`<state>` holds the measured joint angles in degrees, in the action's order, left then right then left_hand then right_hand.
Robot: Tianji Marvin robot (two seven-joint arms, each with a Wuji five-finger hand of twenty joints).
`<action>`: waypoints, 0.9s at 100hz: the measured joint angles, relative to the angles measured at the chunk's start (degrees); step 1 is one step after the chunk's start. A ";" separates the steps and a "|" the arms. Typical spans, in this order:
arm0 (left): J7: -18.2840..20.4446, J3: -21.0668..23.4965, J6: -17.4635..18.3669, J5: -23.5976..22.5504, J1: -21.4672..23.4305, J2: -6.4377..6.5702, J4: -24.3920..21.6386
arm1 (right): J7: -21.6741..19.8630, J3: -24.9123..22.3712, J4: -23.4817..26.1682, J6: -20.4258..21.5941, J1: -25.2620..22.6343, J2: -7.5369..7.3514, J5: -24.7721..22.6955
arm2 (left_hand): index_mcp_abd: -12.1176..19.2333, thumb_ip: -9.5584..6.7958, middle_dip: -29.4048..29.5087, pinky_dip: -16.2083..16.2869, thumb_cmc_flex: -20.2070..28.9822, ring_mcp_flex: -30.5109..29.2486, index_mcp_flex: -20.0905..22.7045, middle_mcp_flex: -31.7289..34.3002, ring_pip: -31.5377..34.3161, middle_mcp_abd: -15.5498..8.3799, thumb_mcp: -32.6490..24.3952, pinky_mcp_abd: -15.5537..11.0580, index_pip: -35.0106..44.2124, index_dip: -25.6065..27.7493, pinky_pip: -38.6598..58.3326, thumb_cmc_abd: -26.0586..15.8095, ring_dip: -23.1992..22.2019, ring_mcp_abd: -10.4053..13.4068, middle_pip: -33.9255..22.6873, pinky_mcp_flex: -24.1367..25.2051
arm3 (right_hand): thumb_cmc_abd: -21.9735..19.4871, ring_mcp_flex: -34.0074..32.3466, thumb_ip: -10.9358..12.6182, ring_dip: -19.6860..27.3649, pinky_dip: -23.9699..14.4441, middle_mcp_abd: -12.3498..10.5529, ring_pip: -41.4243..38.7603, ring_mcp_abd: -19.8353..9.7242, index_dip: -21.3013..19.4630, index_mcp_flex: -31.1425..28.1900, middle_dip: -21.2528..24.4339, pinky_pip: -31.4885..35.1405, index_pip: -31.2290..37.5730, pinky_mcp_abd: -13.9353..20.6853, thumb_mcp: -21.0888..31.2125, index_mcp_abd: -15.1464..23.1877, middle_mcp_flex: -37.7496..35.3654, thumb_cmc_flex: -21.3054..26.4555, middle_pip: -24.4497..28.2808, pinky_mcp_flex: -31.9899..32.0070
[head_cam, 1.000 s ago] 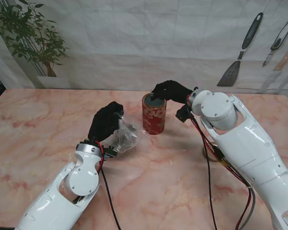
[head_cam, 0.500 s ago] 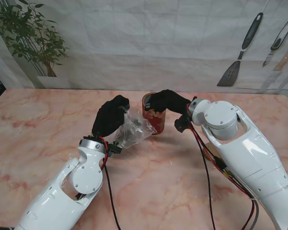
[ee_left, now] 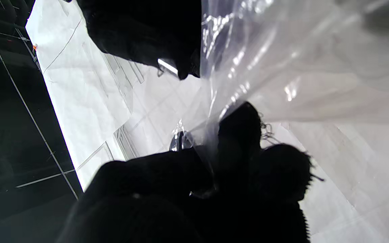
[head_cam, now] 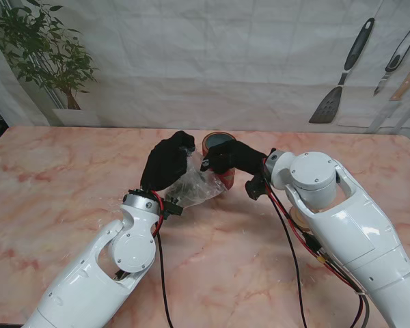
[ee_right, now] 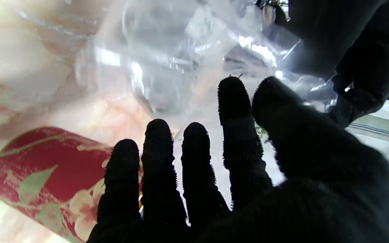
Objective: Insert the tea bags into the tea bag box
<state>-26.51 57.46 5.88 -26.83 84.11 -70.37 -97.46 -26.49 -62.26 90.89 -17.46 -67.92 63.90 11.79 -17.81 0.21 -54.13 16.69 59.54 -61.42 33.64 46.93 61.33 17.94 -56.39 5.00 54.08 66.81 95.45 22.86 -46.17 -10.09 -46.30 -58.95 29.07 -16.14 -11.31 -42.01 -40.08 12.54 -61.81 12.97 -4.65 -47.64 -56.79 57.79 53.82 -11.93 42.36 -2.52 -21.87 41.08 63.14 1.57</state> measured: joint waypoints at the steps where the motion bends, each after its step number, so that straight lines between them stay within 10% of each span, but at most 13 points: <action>1: -0.06 -0.07 0.01 0.00 -0.07 -0.03 0.08 | -0.14 -0.02 -0.06 0.00 -0.03 0.00 0.25 | 0.00 0.00 0.00 0.00 0.00 0.00 0.00 0.00 0.00 0.00 0.00 0.00 0.00 0.00 0.00 0.00 0.00 0.00 0.00 0.00 | 0.00 0.00 0.00 0.00 0.00 0.04 0.00 0.00 0.05 0.00 -0.02 0.00 0.08 0.00 0.00 0.00 0.01 0.24 0.00 0.04; 40: -0.79 -0.68 -0.40 3.17 -1.48 -0.87 2.15 | -3.49 -3.11 -0.09 0.22 -2.78 -0.56 3.20 | 0.00 0.00 0.00 0.00 0.00 -0.01 0.00 0.00 0.00 0.00 0.00 0.00 -0.04 0.01 0.00 0.00 0.00 0.00 0.00 0.00 | -1.34 2.84 0.00 0.00 0.01 0.77 0.00 0.03 1.40 0.04 -0.44 -0.08 0.35 0.00 -1.42 0.02 2.08 1.20 0.02 2.26; 90: 0.04 -3.69 8.89 10.91 -1.09 -2.53 2.27 | -5.16 2.01 -3.97 -0.62 1.10 -0.74 3.01 | 0.00 0.00 0.00 -0.10 0.02 0.06 0.01 -0.15 -0.66 0.01 0.00 0.03 -0.13 0.01 -1.33 0.00 1.37 -0.14 0.00 0.00 | -2.86 3.17 0.00 0.02 0.01 0.82 0.00 0.08 2.74 0.04 -1.30 -0.15 0.18 0.04 -2.94 0.77 2.31 2.62 0.02 2.81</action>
<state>-26.48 53.78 14.77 -15.92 83.02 -72.89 -95.20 -31.65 -60.25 86.92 -18.08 -66.83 63.16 14.80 -17.81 0.21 -54.13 16.60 59.57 -61.35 33.65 46.78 60.66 17.94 -56.39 5.03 53.95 66.82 94.12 22.85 -44.80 -10.23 -46.30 -58.96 26.21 -12.97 -11.31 -41.99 -40.06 13.35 -61.81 13.04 -1.91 -47.60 -58.09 57.65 54.00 -11.88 39.42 -1.75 -19.56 43.70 63.16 4.38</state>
